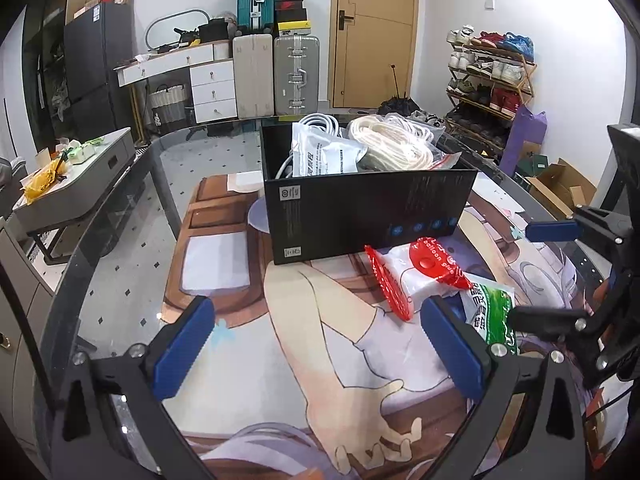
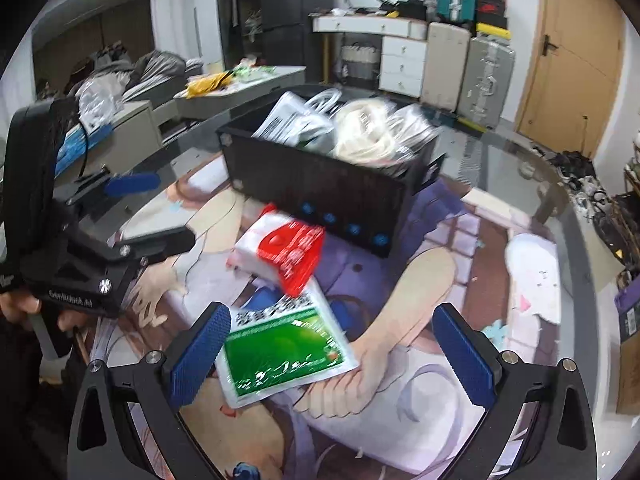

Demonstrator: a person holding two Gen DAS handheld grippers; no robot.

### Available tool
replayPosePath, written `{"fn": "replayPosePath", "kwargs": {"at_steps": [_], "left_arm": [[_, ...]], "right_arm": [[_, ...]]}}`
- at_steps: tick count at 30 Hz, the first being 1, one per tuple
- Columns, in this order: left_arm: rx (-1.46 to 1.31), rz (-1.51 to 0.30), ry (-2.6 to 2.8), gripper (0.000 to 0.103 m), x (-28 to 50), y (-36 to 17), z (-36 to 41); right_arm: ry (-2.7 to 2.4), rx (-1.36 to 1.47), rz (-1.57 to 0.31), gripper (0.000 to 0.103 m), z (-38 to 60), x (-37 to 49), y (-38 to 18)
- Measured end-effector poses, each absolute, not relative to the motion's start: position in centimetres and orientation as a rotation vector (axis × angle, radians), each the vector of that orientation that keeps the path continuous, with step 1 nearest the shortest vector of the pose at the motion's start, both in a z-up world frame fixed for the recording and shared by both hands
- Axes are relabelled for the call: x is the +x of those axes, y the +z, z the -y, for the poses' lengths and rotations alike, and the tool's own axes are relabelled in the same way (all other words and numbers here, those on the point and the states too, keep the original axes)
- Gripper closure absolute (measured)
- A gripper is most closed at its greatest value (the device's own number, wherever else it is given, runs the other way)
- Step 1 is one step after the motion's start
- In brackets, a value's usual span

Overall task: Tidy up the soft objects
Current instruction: 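Withdraw from the box and grasp the green medicine sachet with the right gripper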

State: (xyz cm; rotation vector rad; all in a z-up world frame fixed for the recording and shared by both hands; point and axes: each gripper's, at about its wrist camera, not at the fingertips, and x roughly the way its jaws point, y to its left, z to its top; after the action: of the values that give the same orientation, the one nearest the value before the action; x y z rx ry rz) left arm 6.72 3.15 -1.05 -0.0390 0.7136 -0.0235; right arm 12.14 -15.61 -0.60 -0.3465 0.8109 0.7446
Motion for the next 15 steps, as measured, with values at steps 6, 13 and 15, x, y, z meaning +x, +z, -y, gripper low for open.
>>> {"fn": "replayPosePath", "kwargs": {"at_steps": [6, 13, 15], "left_arm": [[-0.052, -0.715, -0.035, 0.000, 6.6, -1.3, -3.3], [-0.053, -0.725, -0.058, 0.000, 6.7, -1.4, -3.2], [-0.060, -0.727, -0.060, 0.000, 6.7, -1.5, -3.2]], "right_arm": [[0.786, -0.378, -0.840, 0.001, 14.9, 11.4, -1.6], [0.833, -0.407, -0.891, 0.001, 14.2, 10.8, -2.9], [0.835, -0.413, -0.898, 0.001, 13.9, 10.8, -3.2]]}}
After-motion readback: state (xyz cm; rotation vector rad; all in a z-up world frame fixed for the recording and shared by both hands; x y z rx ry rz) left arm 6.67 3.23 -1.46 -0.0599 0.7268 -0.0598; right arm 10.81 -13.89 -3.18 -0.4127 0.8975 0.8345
